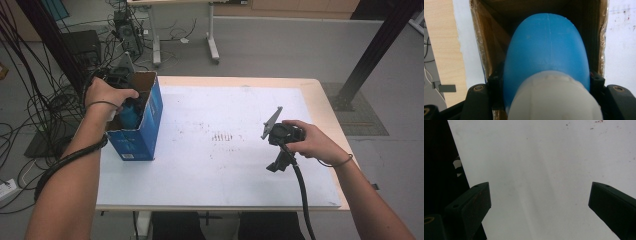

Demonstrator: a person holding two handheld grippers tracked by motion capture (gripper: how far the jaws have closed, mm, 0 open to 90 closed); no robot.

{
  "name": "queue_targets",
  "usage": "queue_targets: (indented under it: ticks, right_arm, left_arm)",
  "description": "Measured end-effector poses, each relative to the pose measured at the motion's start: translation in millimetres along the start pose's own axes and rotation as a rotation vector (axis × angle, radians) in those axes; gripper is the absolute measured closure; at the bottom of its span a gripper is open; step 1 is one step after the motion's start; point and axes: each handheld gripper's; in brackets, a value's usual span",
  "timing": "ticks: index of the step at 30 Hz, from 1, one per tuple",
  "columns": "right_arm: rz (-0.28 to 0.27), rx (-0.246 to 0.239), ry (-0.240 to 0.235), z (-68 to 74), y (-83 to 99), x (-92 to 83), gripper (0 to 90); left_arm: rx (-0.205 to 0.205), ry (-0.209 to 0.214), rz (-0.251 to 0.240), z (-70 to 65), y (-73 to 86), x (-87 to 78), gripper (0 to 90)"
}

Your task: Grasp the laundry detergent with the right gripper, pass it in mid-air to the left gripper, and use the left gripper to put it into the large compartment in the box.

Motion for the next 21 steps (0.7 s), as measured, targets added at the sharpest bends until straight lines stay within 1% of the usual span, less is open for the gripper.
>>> queue_targets:
  ticks: [5,21]
  right_arm:
    - [-0.001,0.001,-0.005,0.2,-0.3,0.3,4.1]
    - [-0.001,-0.002,0.0,0.5,-1.1,-0.9,4.1]
  left_arm:
    - [-0.002,0.004,-0.004,0.8,0.8,4.1,37.7]
    - [-0.018,0.008,-0.007,6.7,6.6,14.5,37.7]
Point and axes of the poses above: each handheld gripper's, and its own axes: x roughly forward along the jaws, y roughly out of its underside, z roughly to its left, and after that the axes turned 15 degrees about y, right-handed
